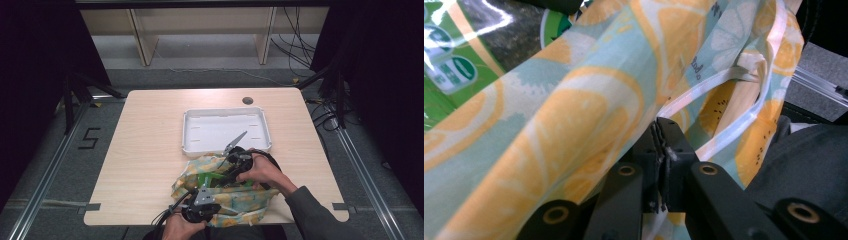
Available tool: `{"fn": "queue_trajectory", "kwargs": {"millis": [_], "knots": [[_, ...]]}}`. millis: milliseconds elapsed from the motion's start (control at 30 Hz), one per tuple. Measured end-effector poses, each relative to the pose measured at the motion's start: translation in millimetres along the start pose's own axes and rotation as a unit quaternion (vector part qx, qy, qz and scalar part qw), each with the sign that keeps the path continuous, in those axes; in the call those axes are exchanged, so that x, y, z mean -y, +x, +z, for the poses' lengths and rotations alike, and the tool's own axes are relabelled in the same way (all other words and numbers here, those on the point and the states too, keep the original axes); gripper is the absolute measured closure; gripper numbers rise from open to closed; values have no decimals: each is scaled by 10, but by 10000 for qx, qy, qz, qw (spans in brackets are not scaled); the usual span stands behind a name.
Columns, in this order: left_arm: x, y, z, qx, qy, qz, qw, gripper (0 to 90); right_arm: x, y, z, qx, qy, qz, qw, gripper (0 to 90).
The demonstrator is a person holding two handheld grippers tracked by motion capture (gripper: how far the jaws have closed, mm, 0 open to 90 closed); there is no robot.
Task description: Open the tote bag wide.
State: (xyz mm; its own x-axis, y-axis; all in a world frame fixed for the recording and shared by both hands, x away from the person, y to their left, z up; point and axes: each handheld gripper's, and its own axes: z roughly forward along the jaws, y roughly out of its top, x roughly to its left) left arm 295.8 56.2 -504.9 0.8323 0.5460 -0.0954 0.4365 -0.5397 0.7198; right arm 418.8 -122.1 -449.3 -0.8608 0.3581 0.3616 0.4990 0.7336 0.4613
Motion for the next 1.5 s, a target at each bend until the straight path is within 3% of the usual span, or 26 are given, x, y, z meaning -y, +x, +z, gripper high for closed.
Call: {"fn": "queue_trajectory", "kwargs": {"millis": [100, 200, 233, 300, 367, 400, 467, 500, 533, 700, 733, 767, 833, 867, 967, 1000, 1033, 1067, 1133, 1200, 1233, 1300, 1333, 1400, 1467, 1500], "knots": [[-17, -35, -38, 64, -18, -87, 9999, 833, -3, 23, -33, -15, -62, -110, 9999, 766], [-47, -86, -130, 160, -75, -53, 9998, 775, -19, 22, -54, 0, -274, -497, 9984, 771], [-66, -87, -188, 206, -95, 46, 9997, 751, -19, 36, -75, 49, -264, -479, 9985, 775], [-96, -143, -305, 207, -290, -172, 9992, 697, -15, 32, -95, 76, -302, -510, 9982, 776], [-136, -153, -411, 243, -391, -36, 9989, 660, -10, 22, -117, 122, -322, -515, 9981, 776], [-152, -185, -462, 238, -536, -147, 9982, 646, -6, 20, -129, 114, -347, -519, 9980, 777], [-197, -199, -570, 185, -602, 49, 9980, 612, -2, 22, -156, 173, -357, -481, 9981, 777], [-215, -216, -610, 162, -642, 9, 9978, 578, -2, 20, -173, 199, -368, -481, 9980, 776], [-234, -205, -638, 170, -605, 146, 9979, 578, -2, 20, -173, 199, -368, -481, 9980, 776], [-309, -143, -683, -203, -502, 392, 9978, 502, -7, 29, -207, 263, -413, -583, 9971, 776], [-313, -146, -672, -237, -508, 265, 9981, 490, -8, 35, -207, 290, -428, -635, 9966, 776], [-332, -123, -659, -292, -495, 408, 9975, 482, -10, 45, -219, 319, -400, -615, 9968, 776], [-369, -99, -595, -292, -326, 452, 9980, 466, -14, 50, -236, 424, -378, -650, 9963, 776], [-379, -88, -561, -288, -287, 418, 9983, 457, -20, 54, -242, 308, -406, -648, 9966, 776], [-408, -51, -442, -163, -32, 593, 9981, 499, -25, 52, -262, 534, -387, -776, 9948, 776], [-408, -50, -398, -135, 43, 668, 9977, 542, -28, 61, -261, 520, -433, -748, 9949, 776], [-401, -51, -360, -113, 144, 748, 9970, 684, -25, 56, -268, 508, -445, -705, 9952, 776], [-394, -50, -338, -96, 218, 811, 9964, 684, -25, 56, -268, 508, -445, -705, 9952, 776], [-366, -77, -315, 86, 337, 865, 9956, 790, -24, 17, -286, 620, -406, -831, 9938, 776], [-341, -109, -334, 171, 411, 965, 9943, 840, -9, 9, -317, 769, -400, -586, 9945, 777], [-318, -132, -339, 213, 413, 919, 9947, 854, -11, -23, -323, 780, -476, -654, 9937, 776], [-288, -150, -355, 256, 463, 960, 9940, 870, 5, -65, -360, 918, -474, -530, 9932, 777], [-274, -140, -375, 310, 631, 1135, 9910, 875, 7, -92, -368, 942, -510, -584, 9925, 777], [-246, -155, -372, 320, 620, 1132, 9911, 874, 26, -138, -409, 1062, -526, -396, 9922, 777], [-247, -154, -370, 296, 628, 1134, 9911, 860, 29, -174, -426, 1074, -573, -402, 9917, 777], [-246, -157, -361, 302, 560, 1049, 9924, 849, 32, -173, -438, 1068, -567, -346, 9921, 777]]}}
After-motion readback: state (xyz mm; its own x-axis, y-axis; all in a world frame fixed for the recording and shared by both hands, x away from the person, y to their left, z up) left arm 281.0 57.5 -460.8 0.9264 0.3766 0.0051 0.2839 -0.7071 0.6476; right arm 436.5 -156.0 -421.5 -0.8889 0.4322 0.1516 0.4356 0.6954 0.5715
